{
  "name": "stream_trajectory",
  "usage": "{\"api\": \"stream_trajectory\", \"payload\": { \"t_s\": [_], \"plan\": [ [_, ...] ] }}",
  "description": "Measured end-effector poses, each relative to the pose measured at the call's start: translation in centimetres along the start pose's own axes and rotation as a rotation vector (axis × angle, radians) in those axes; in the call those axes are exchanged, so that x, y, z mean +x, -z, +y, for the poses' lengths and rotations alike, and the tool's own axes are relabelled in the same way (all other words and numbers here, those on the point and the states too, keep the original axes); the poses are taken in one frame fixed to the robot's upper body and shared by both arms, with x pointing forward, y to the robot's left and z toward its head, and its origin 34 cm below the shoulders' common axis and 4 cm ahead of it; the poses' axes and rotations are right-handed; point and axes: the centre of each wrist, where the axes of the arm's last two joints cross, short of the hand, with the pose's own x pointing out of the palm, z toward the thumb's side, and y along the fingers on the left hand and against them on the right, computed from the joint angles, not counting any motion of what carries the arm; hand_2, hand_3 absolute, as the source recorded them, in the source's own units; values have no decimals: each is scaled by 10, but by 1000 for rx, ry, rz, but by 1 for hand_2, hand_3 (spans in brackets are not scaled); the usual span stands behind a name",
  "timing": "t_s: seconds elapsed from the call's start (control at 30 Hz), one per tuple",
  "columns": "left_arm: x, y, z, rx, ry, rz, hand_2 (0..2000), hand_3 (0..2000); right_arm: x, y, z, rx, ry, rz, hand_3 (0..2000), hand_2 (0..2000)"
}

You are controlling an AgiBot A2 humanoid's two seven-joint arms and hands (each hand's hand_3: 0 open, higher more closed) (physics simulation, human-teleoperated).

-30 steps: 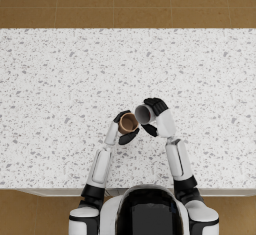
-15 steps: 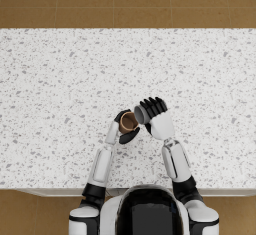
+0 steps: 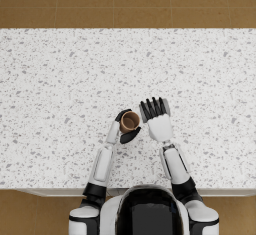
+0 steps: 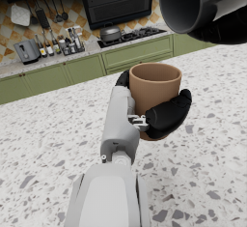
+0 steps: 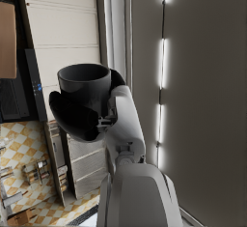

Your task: Pick up two cups and pour the berry on the right into the cup on the left

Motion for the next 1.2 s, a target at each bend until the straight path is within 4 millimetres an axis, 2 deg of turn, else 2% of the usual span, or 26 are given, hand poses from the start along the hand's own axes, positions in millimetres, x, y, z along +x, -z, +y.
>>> {"api": "stream_trajectory", "payload": {
  "t_s": [0.4, 0.43, 0.47, 0.57, 1.2],
  "plan": [
    [2, -1, 0, 1, 2, -5, 2000, 1280, -4, -1, 0, 28, 15, 378, 1280, 2000],
    [2, -1, 1, 2, 3, -6, 2000, 1280, -10, -9, -4, -66, 61, 487, 1280, 2000],
    [2, -1, 1, 3, 4, -6, 2000, 1280, -7, -1, -2, -60, 73, 546, 1280, 2000],
    [3, 0, 1, -1, 2, -8, 2000, 1280, -8, -2, -1, -53, 79, 625, 1280, 2000],
    [0, -1, -2, 4, -12, -13, 2000, 1280, -5, -4, 1, -40, 54, 662, 1280, 2000]
  ]
}}
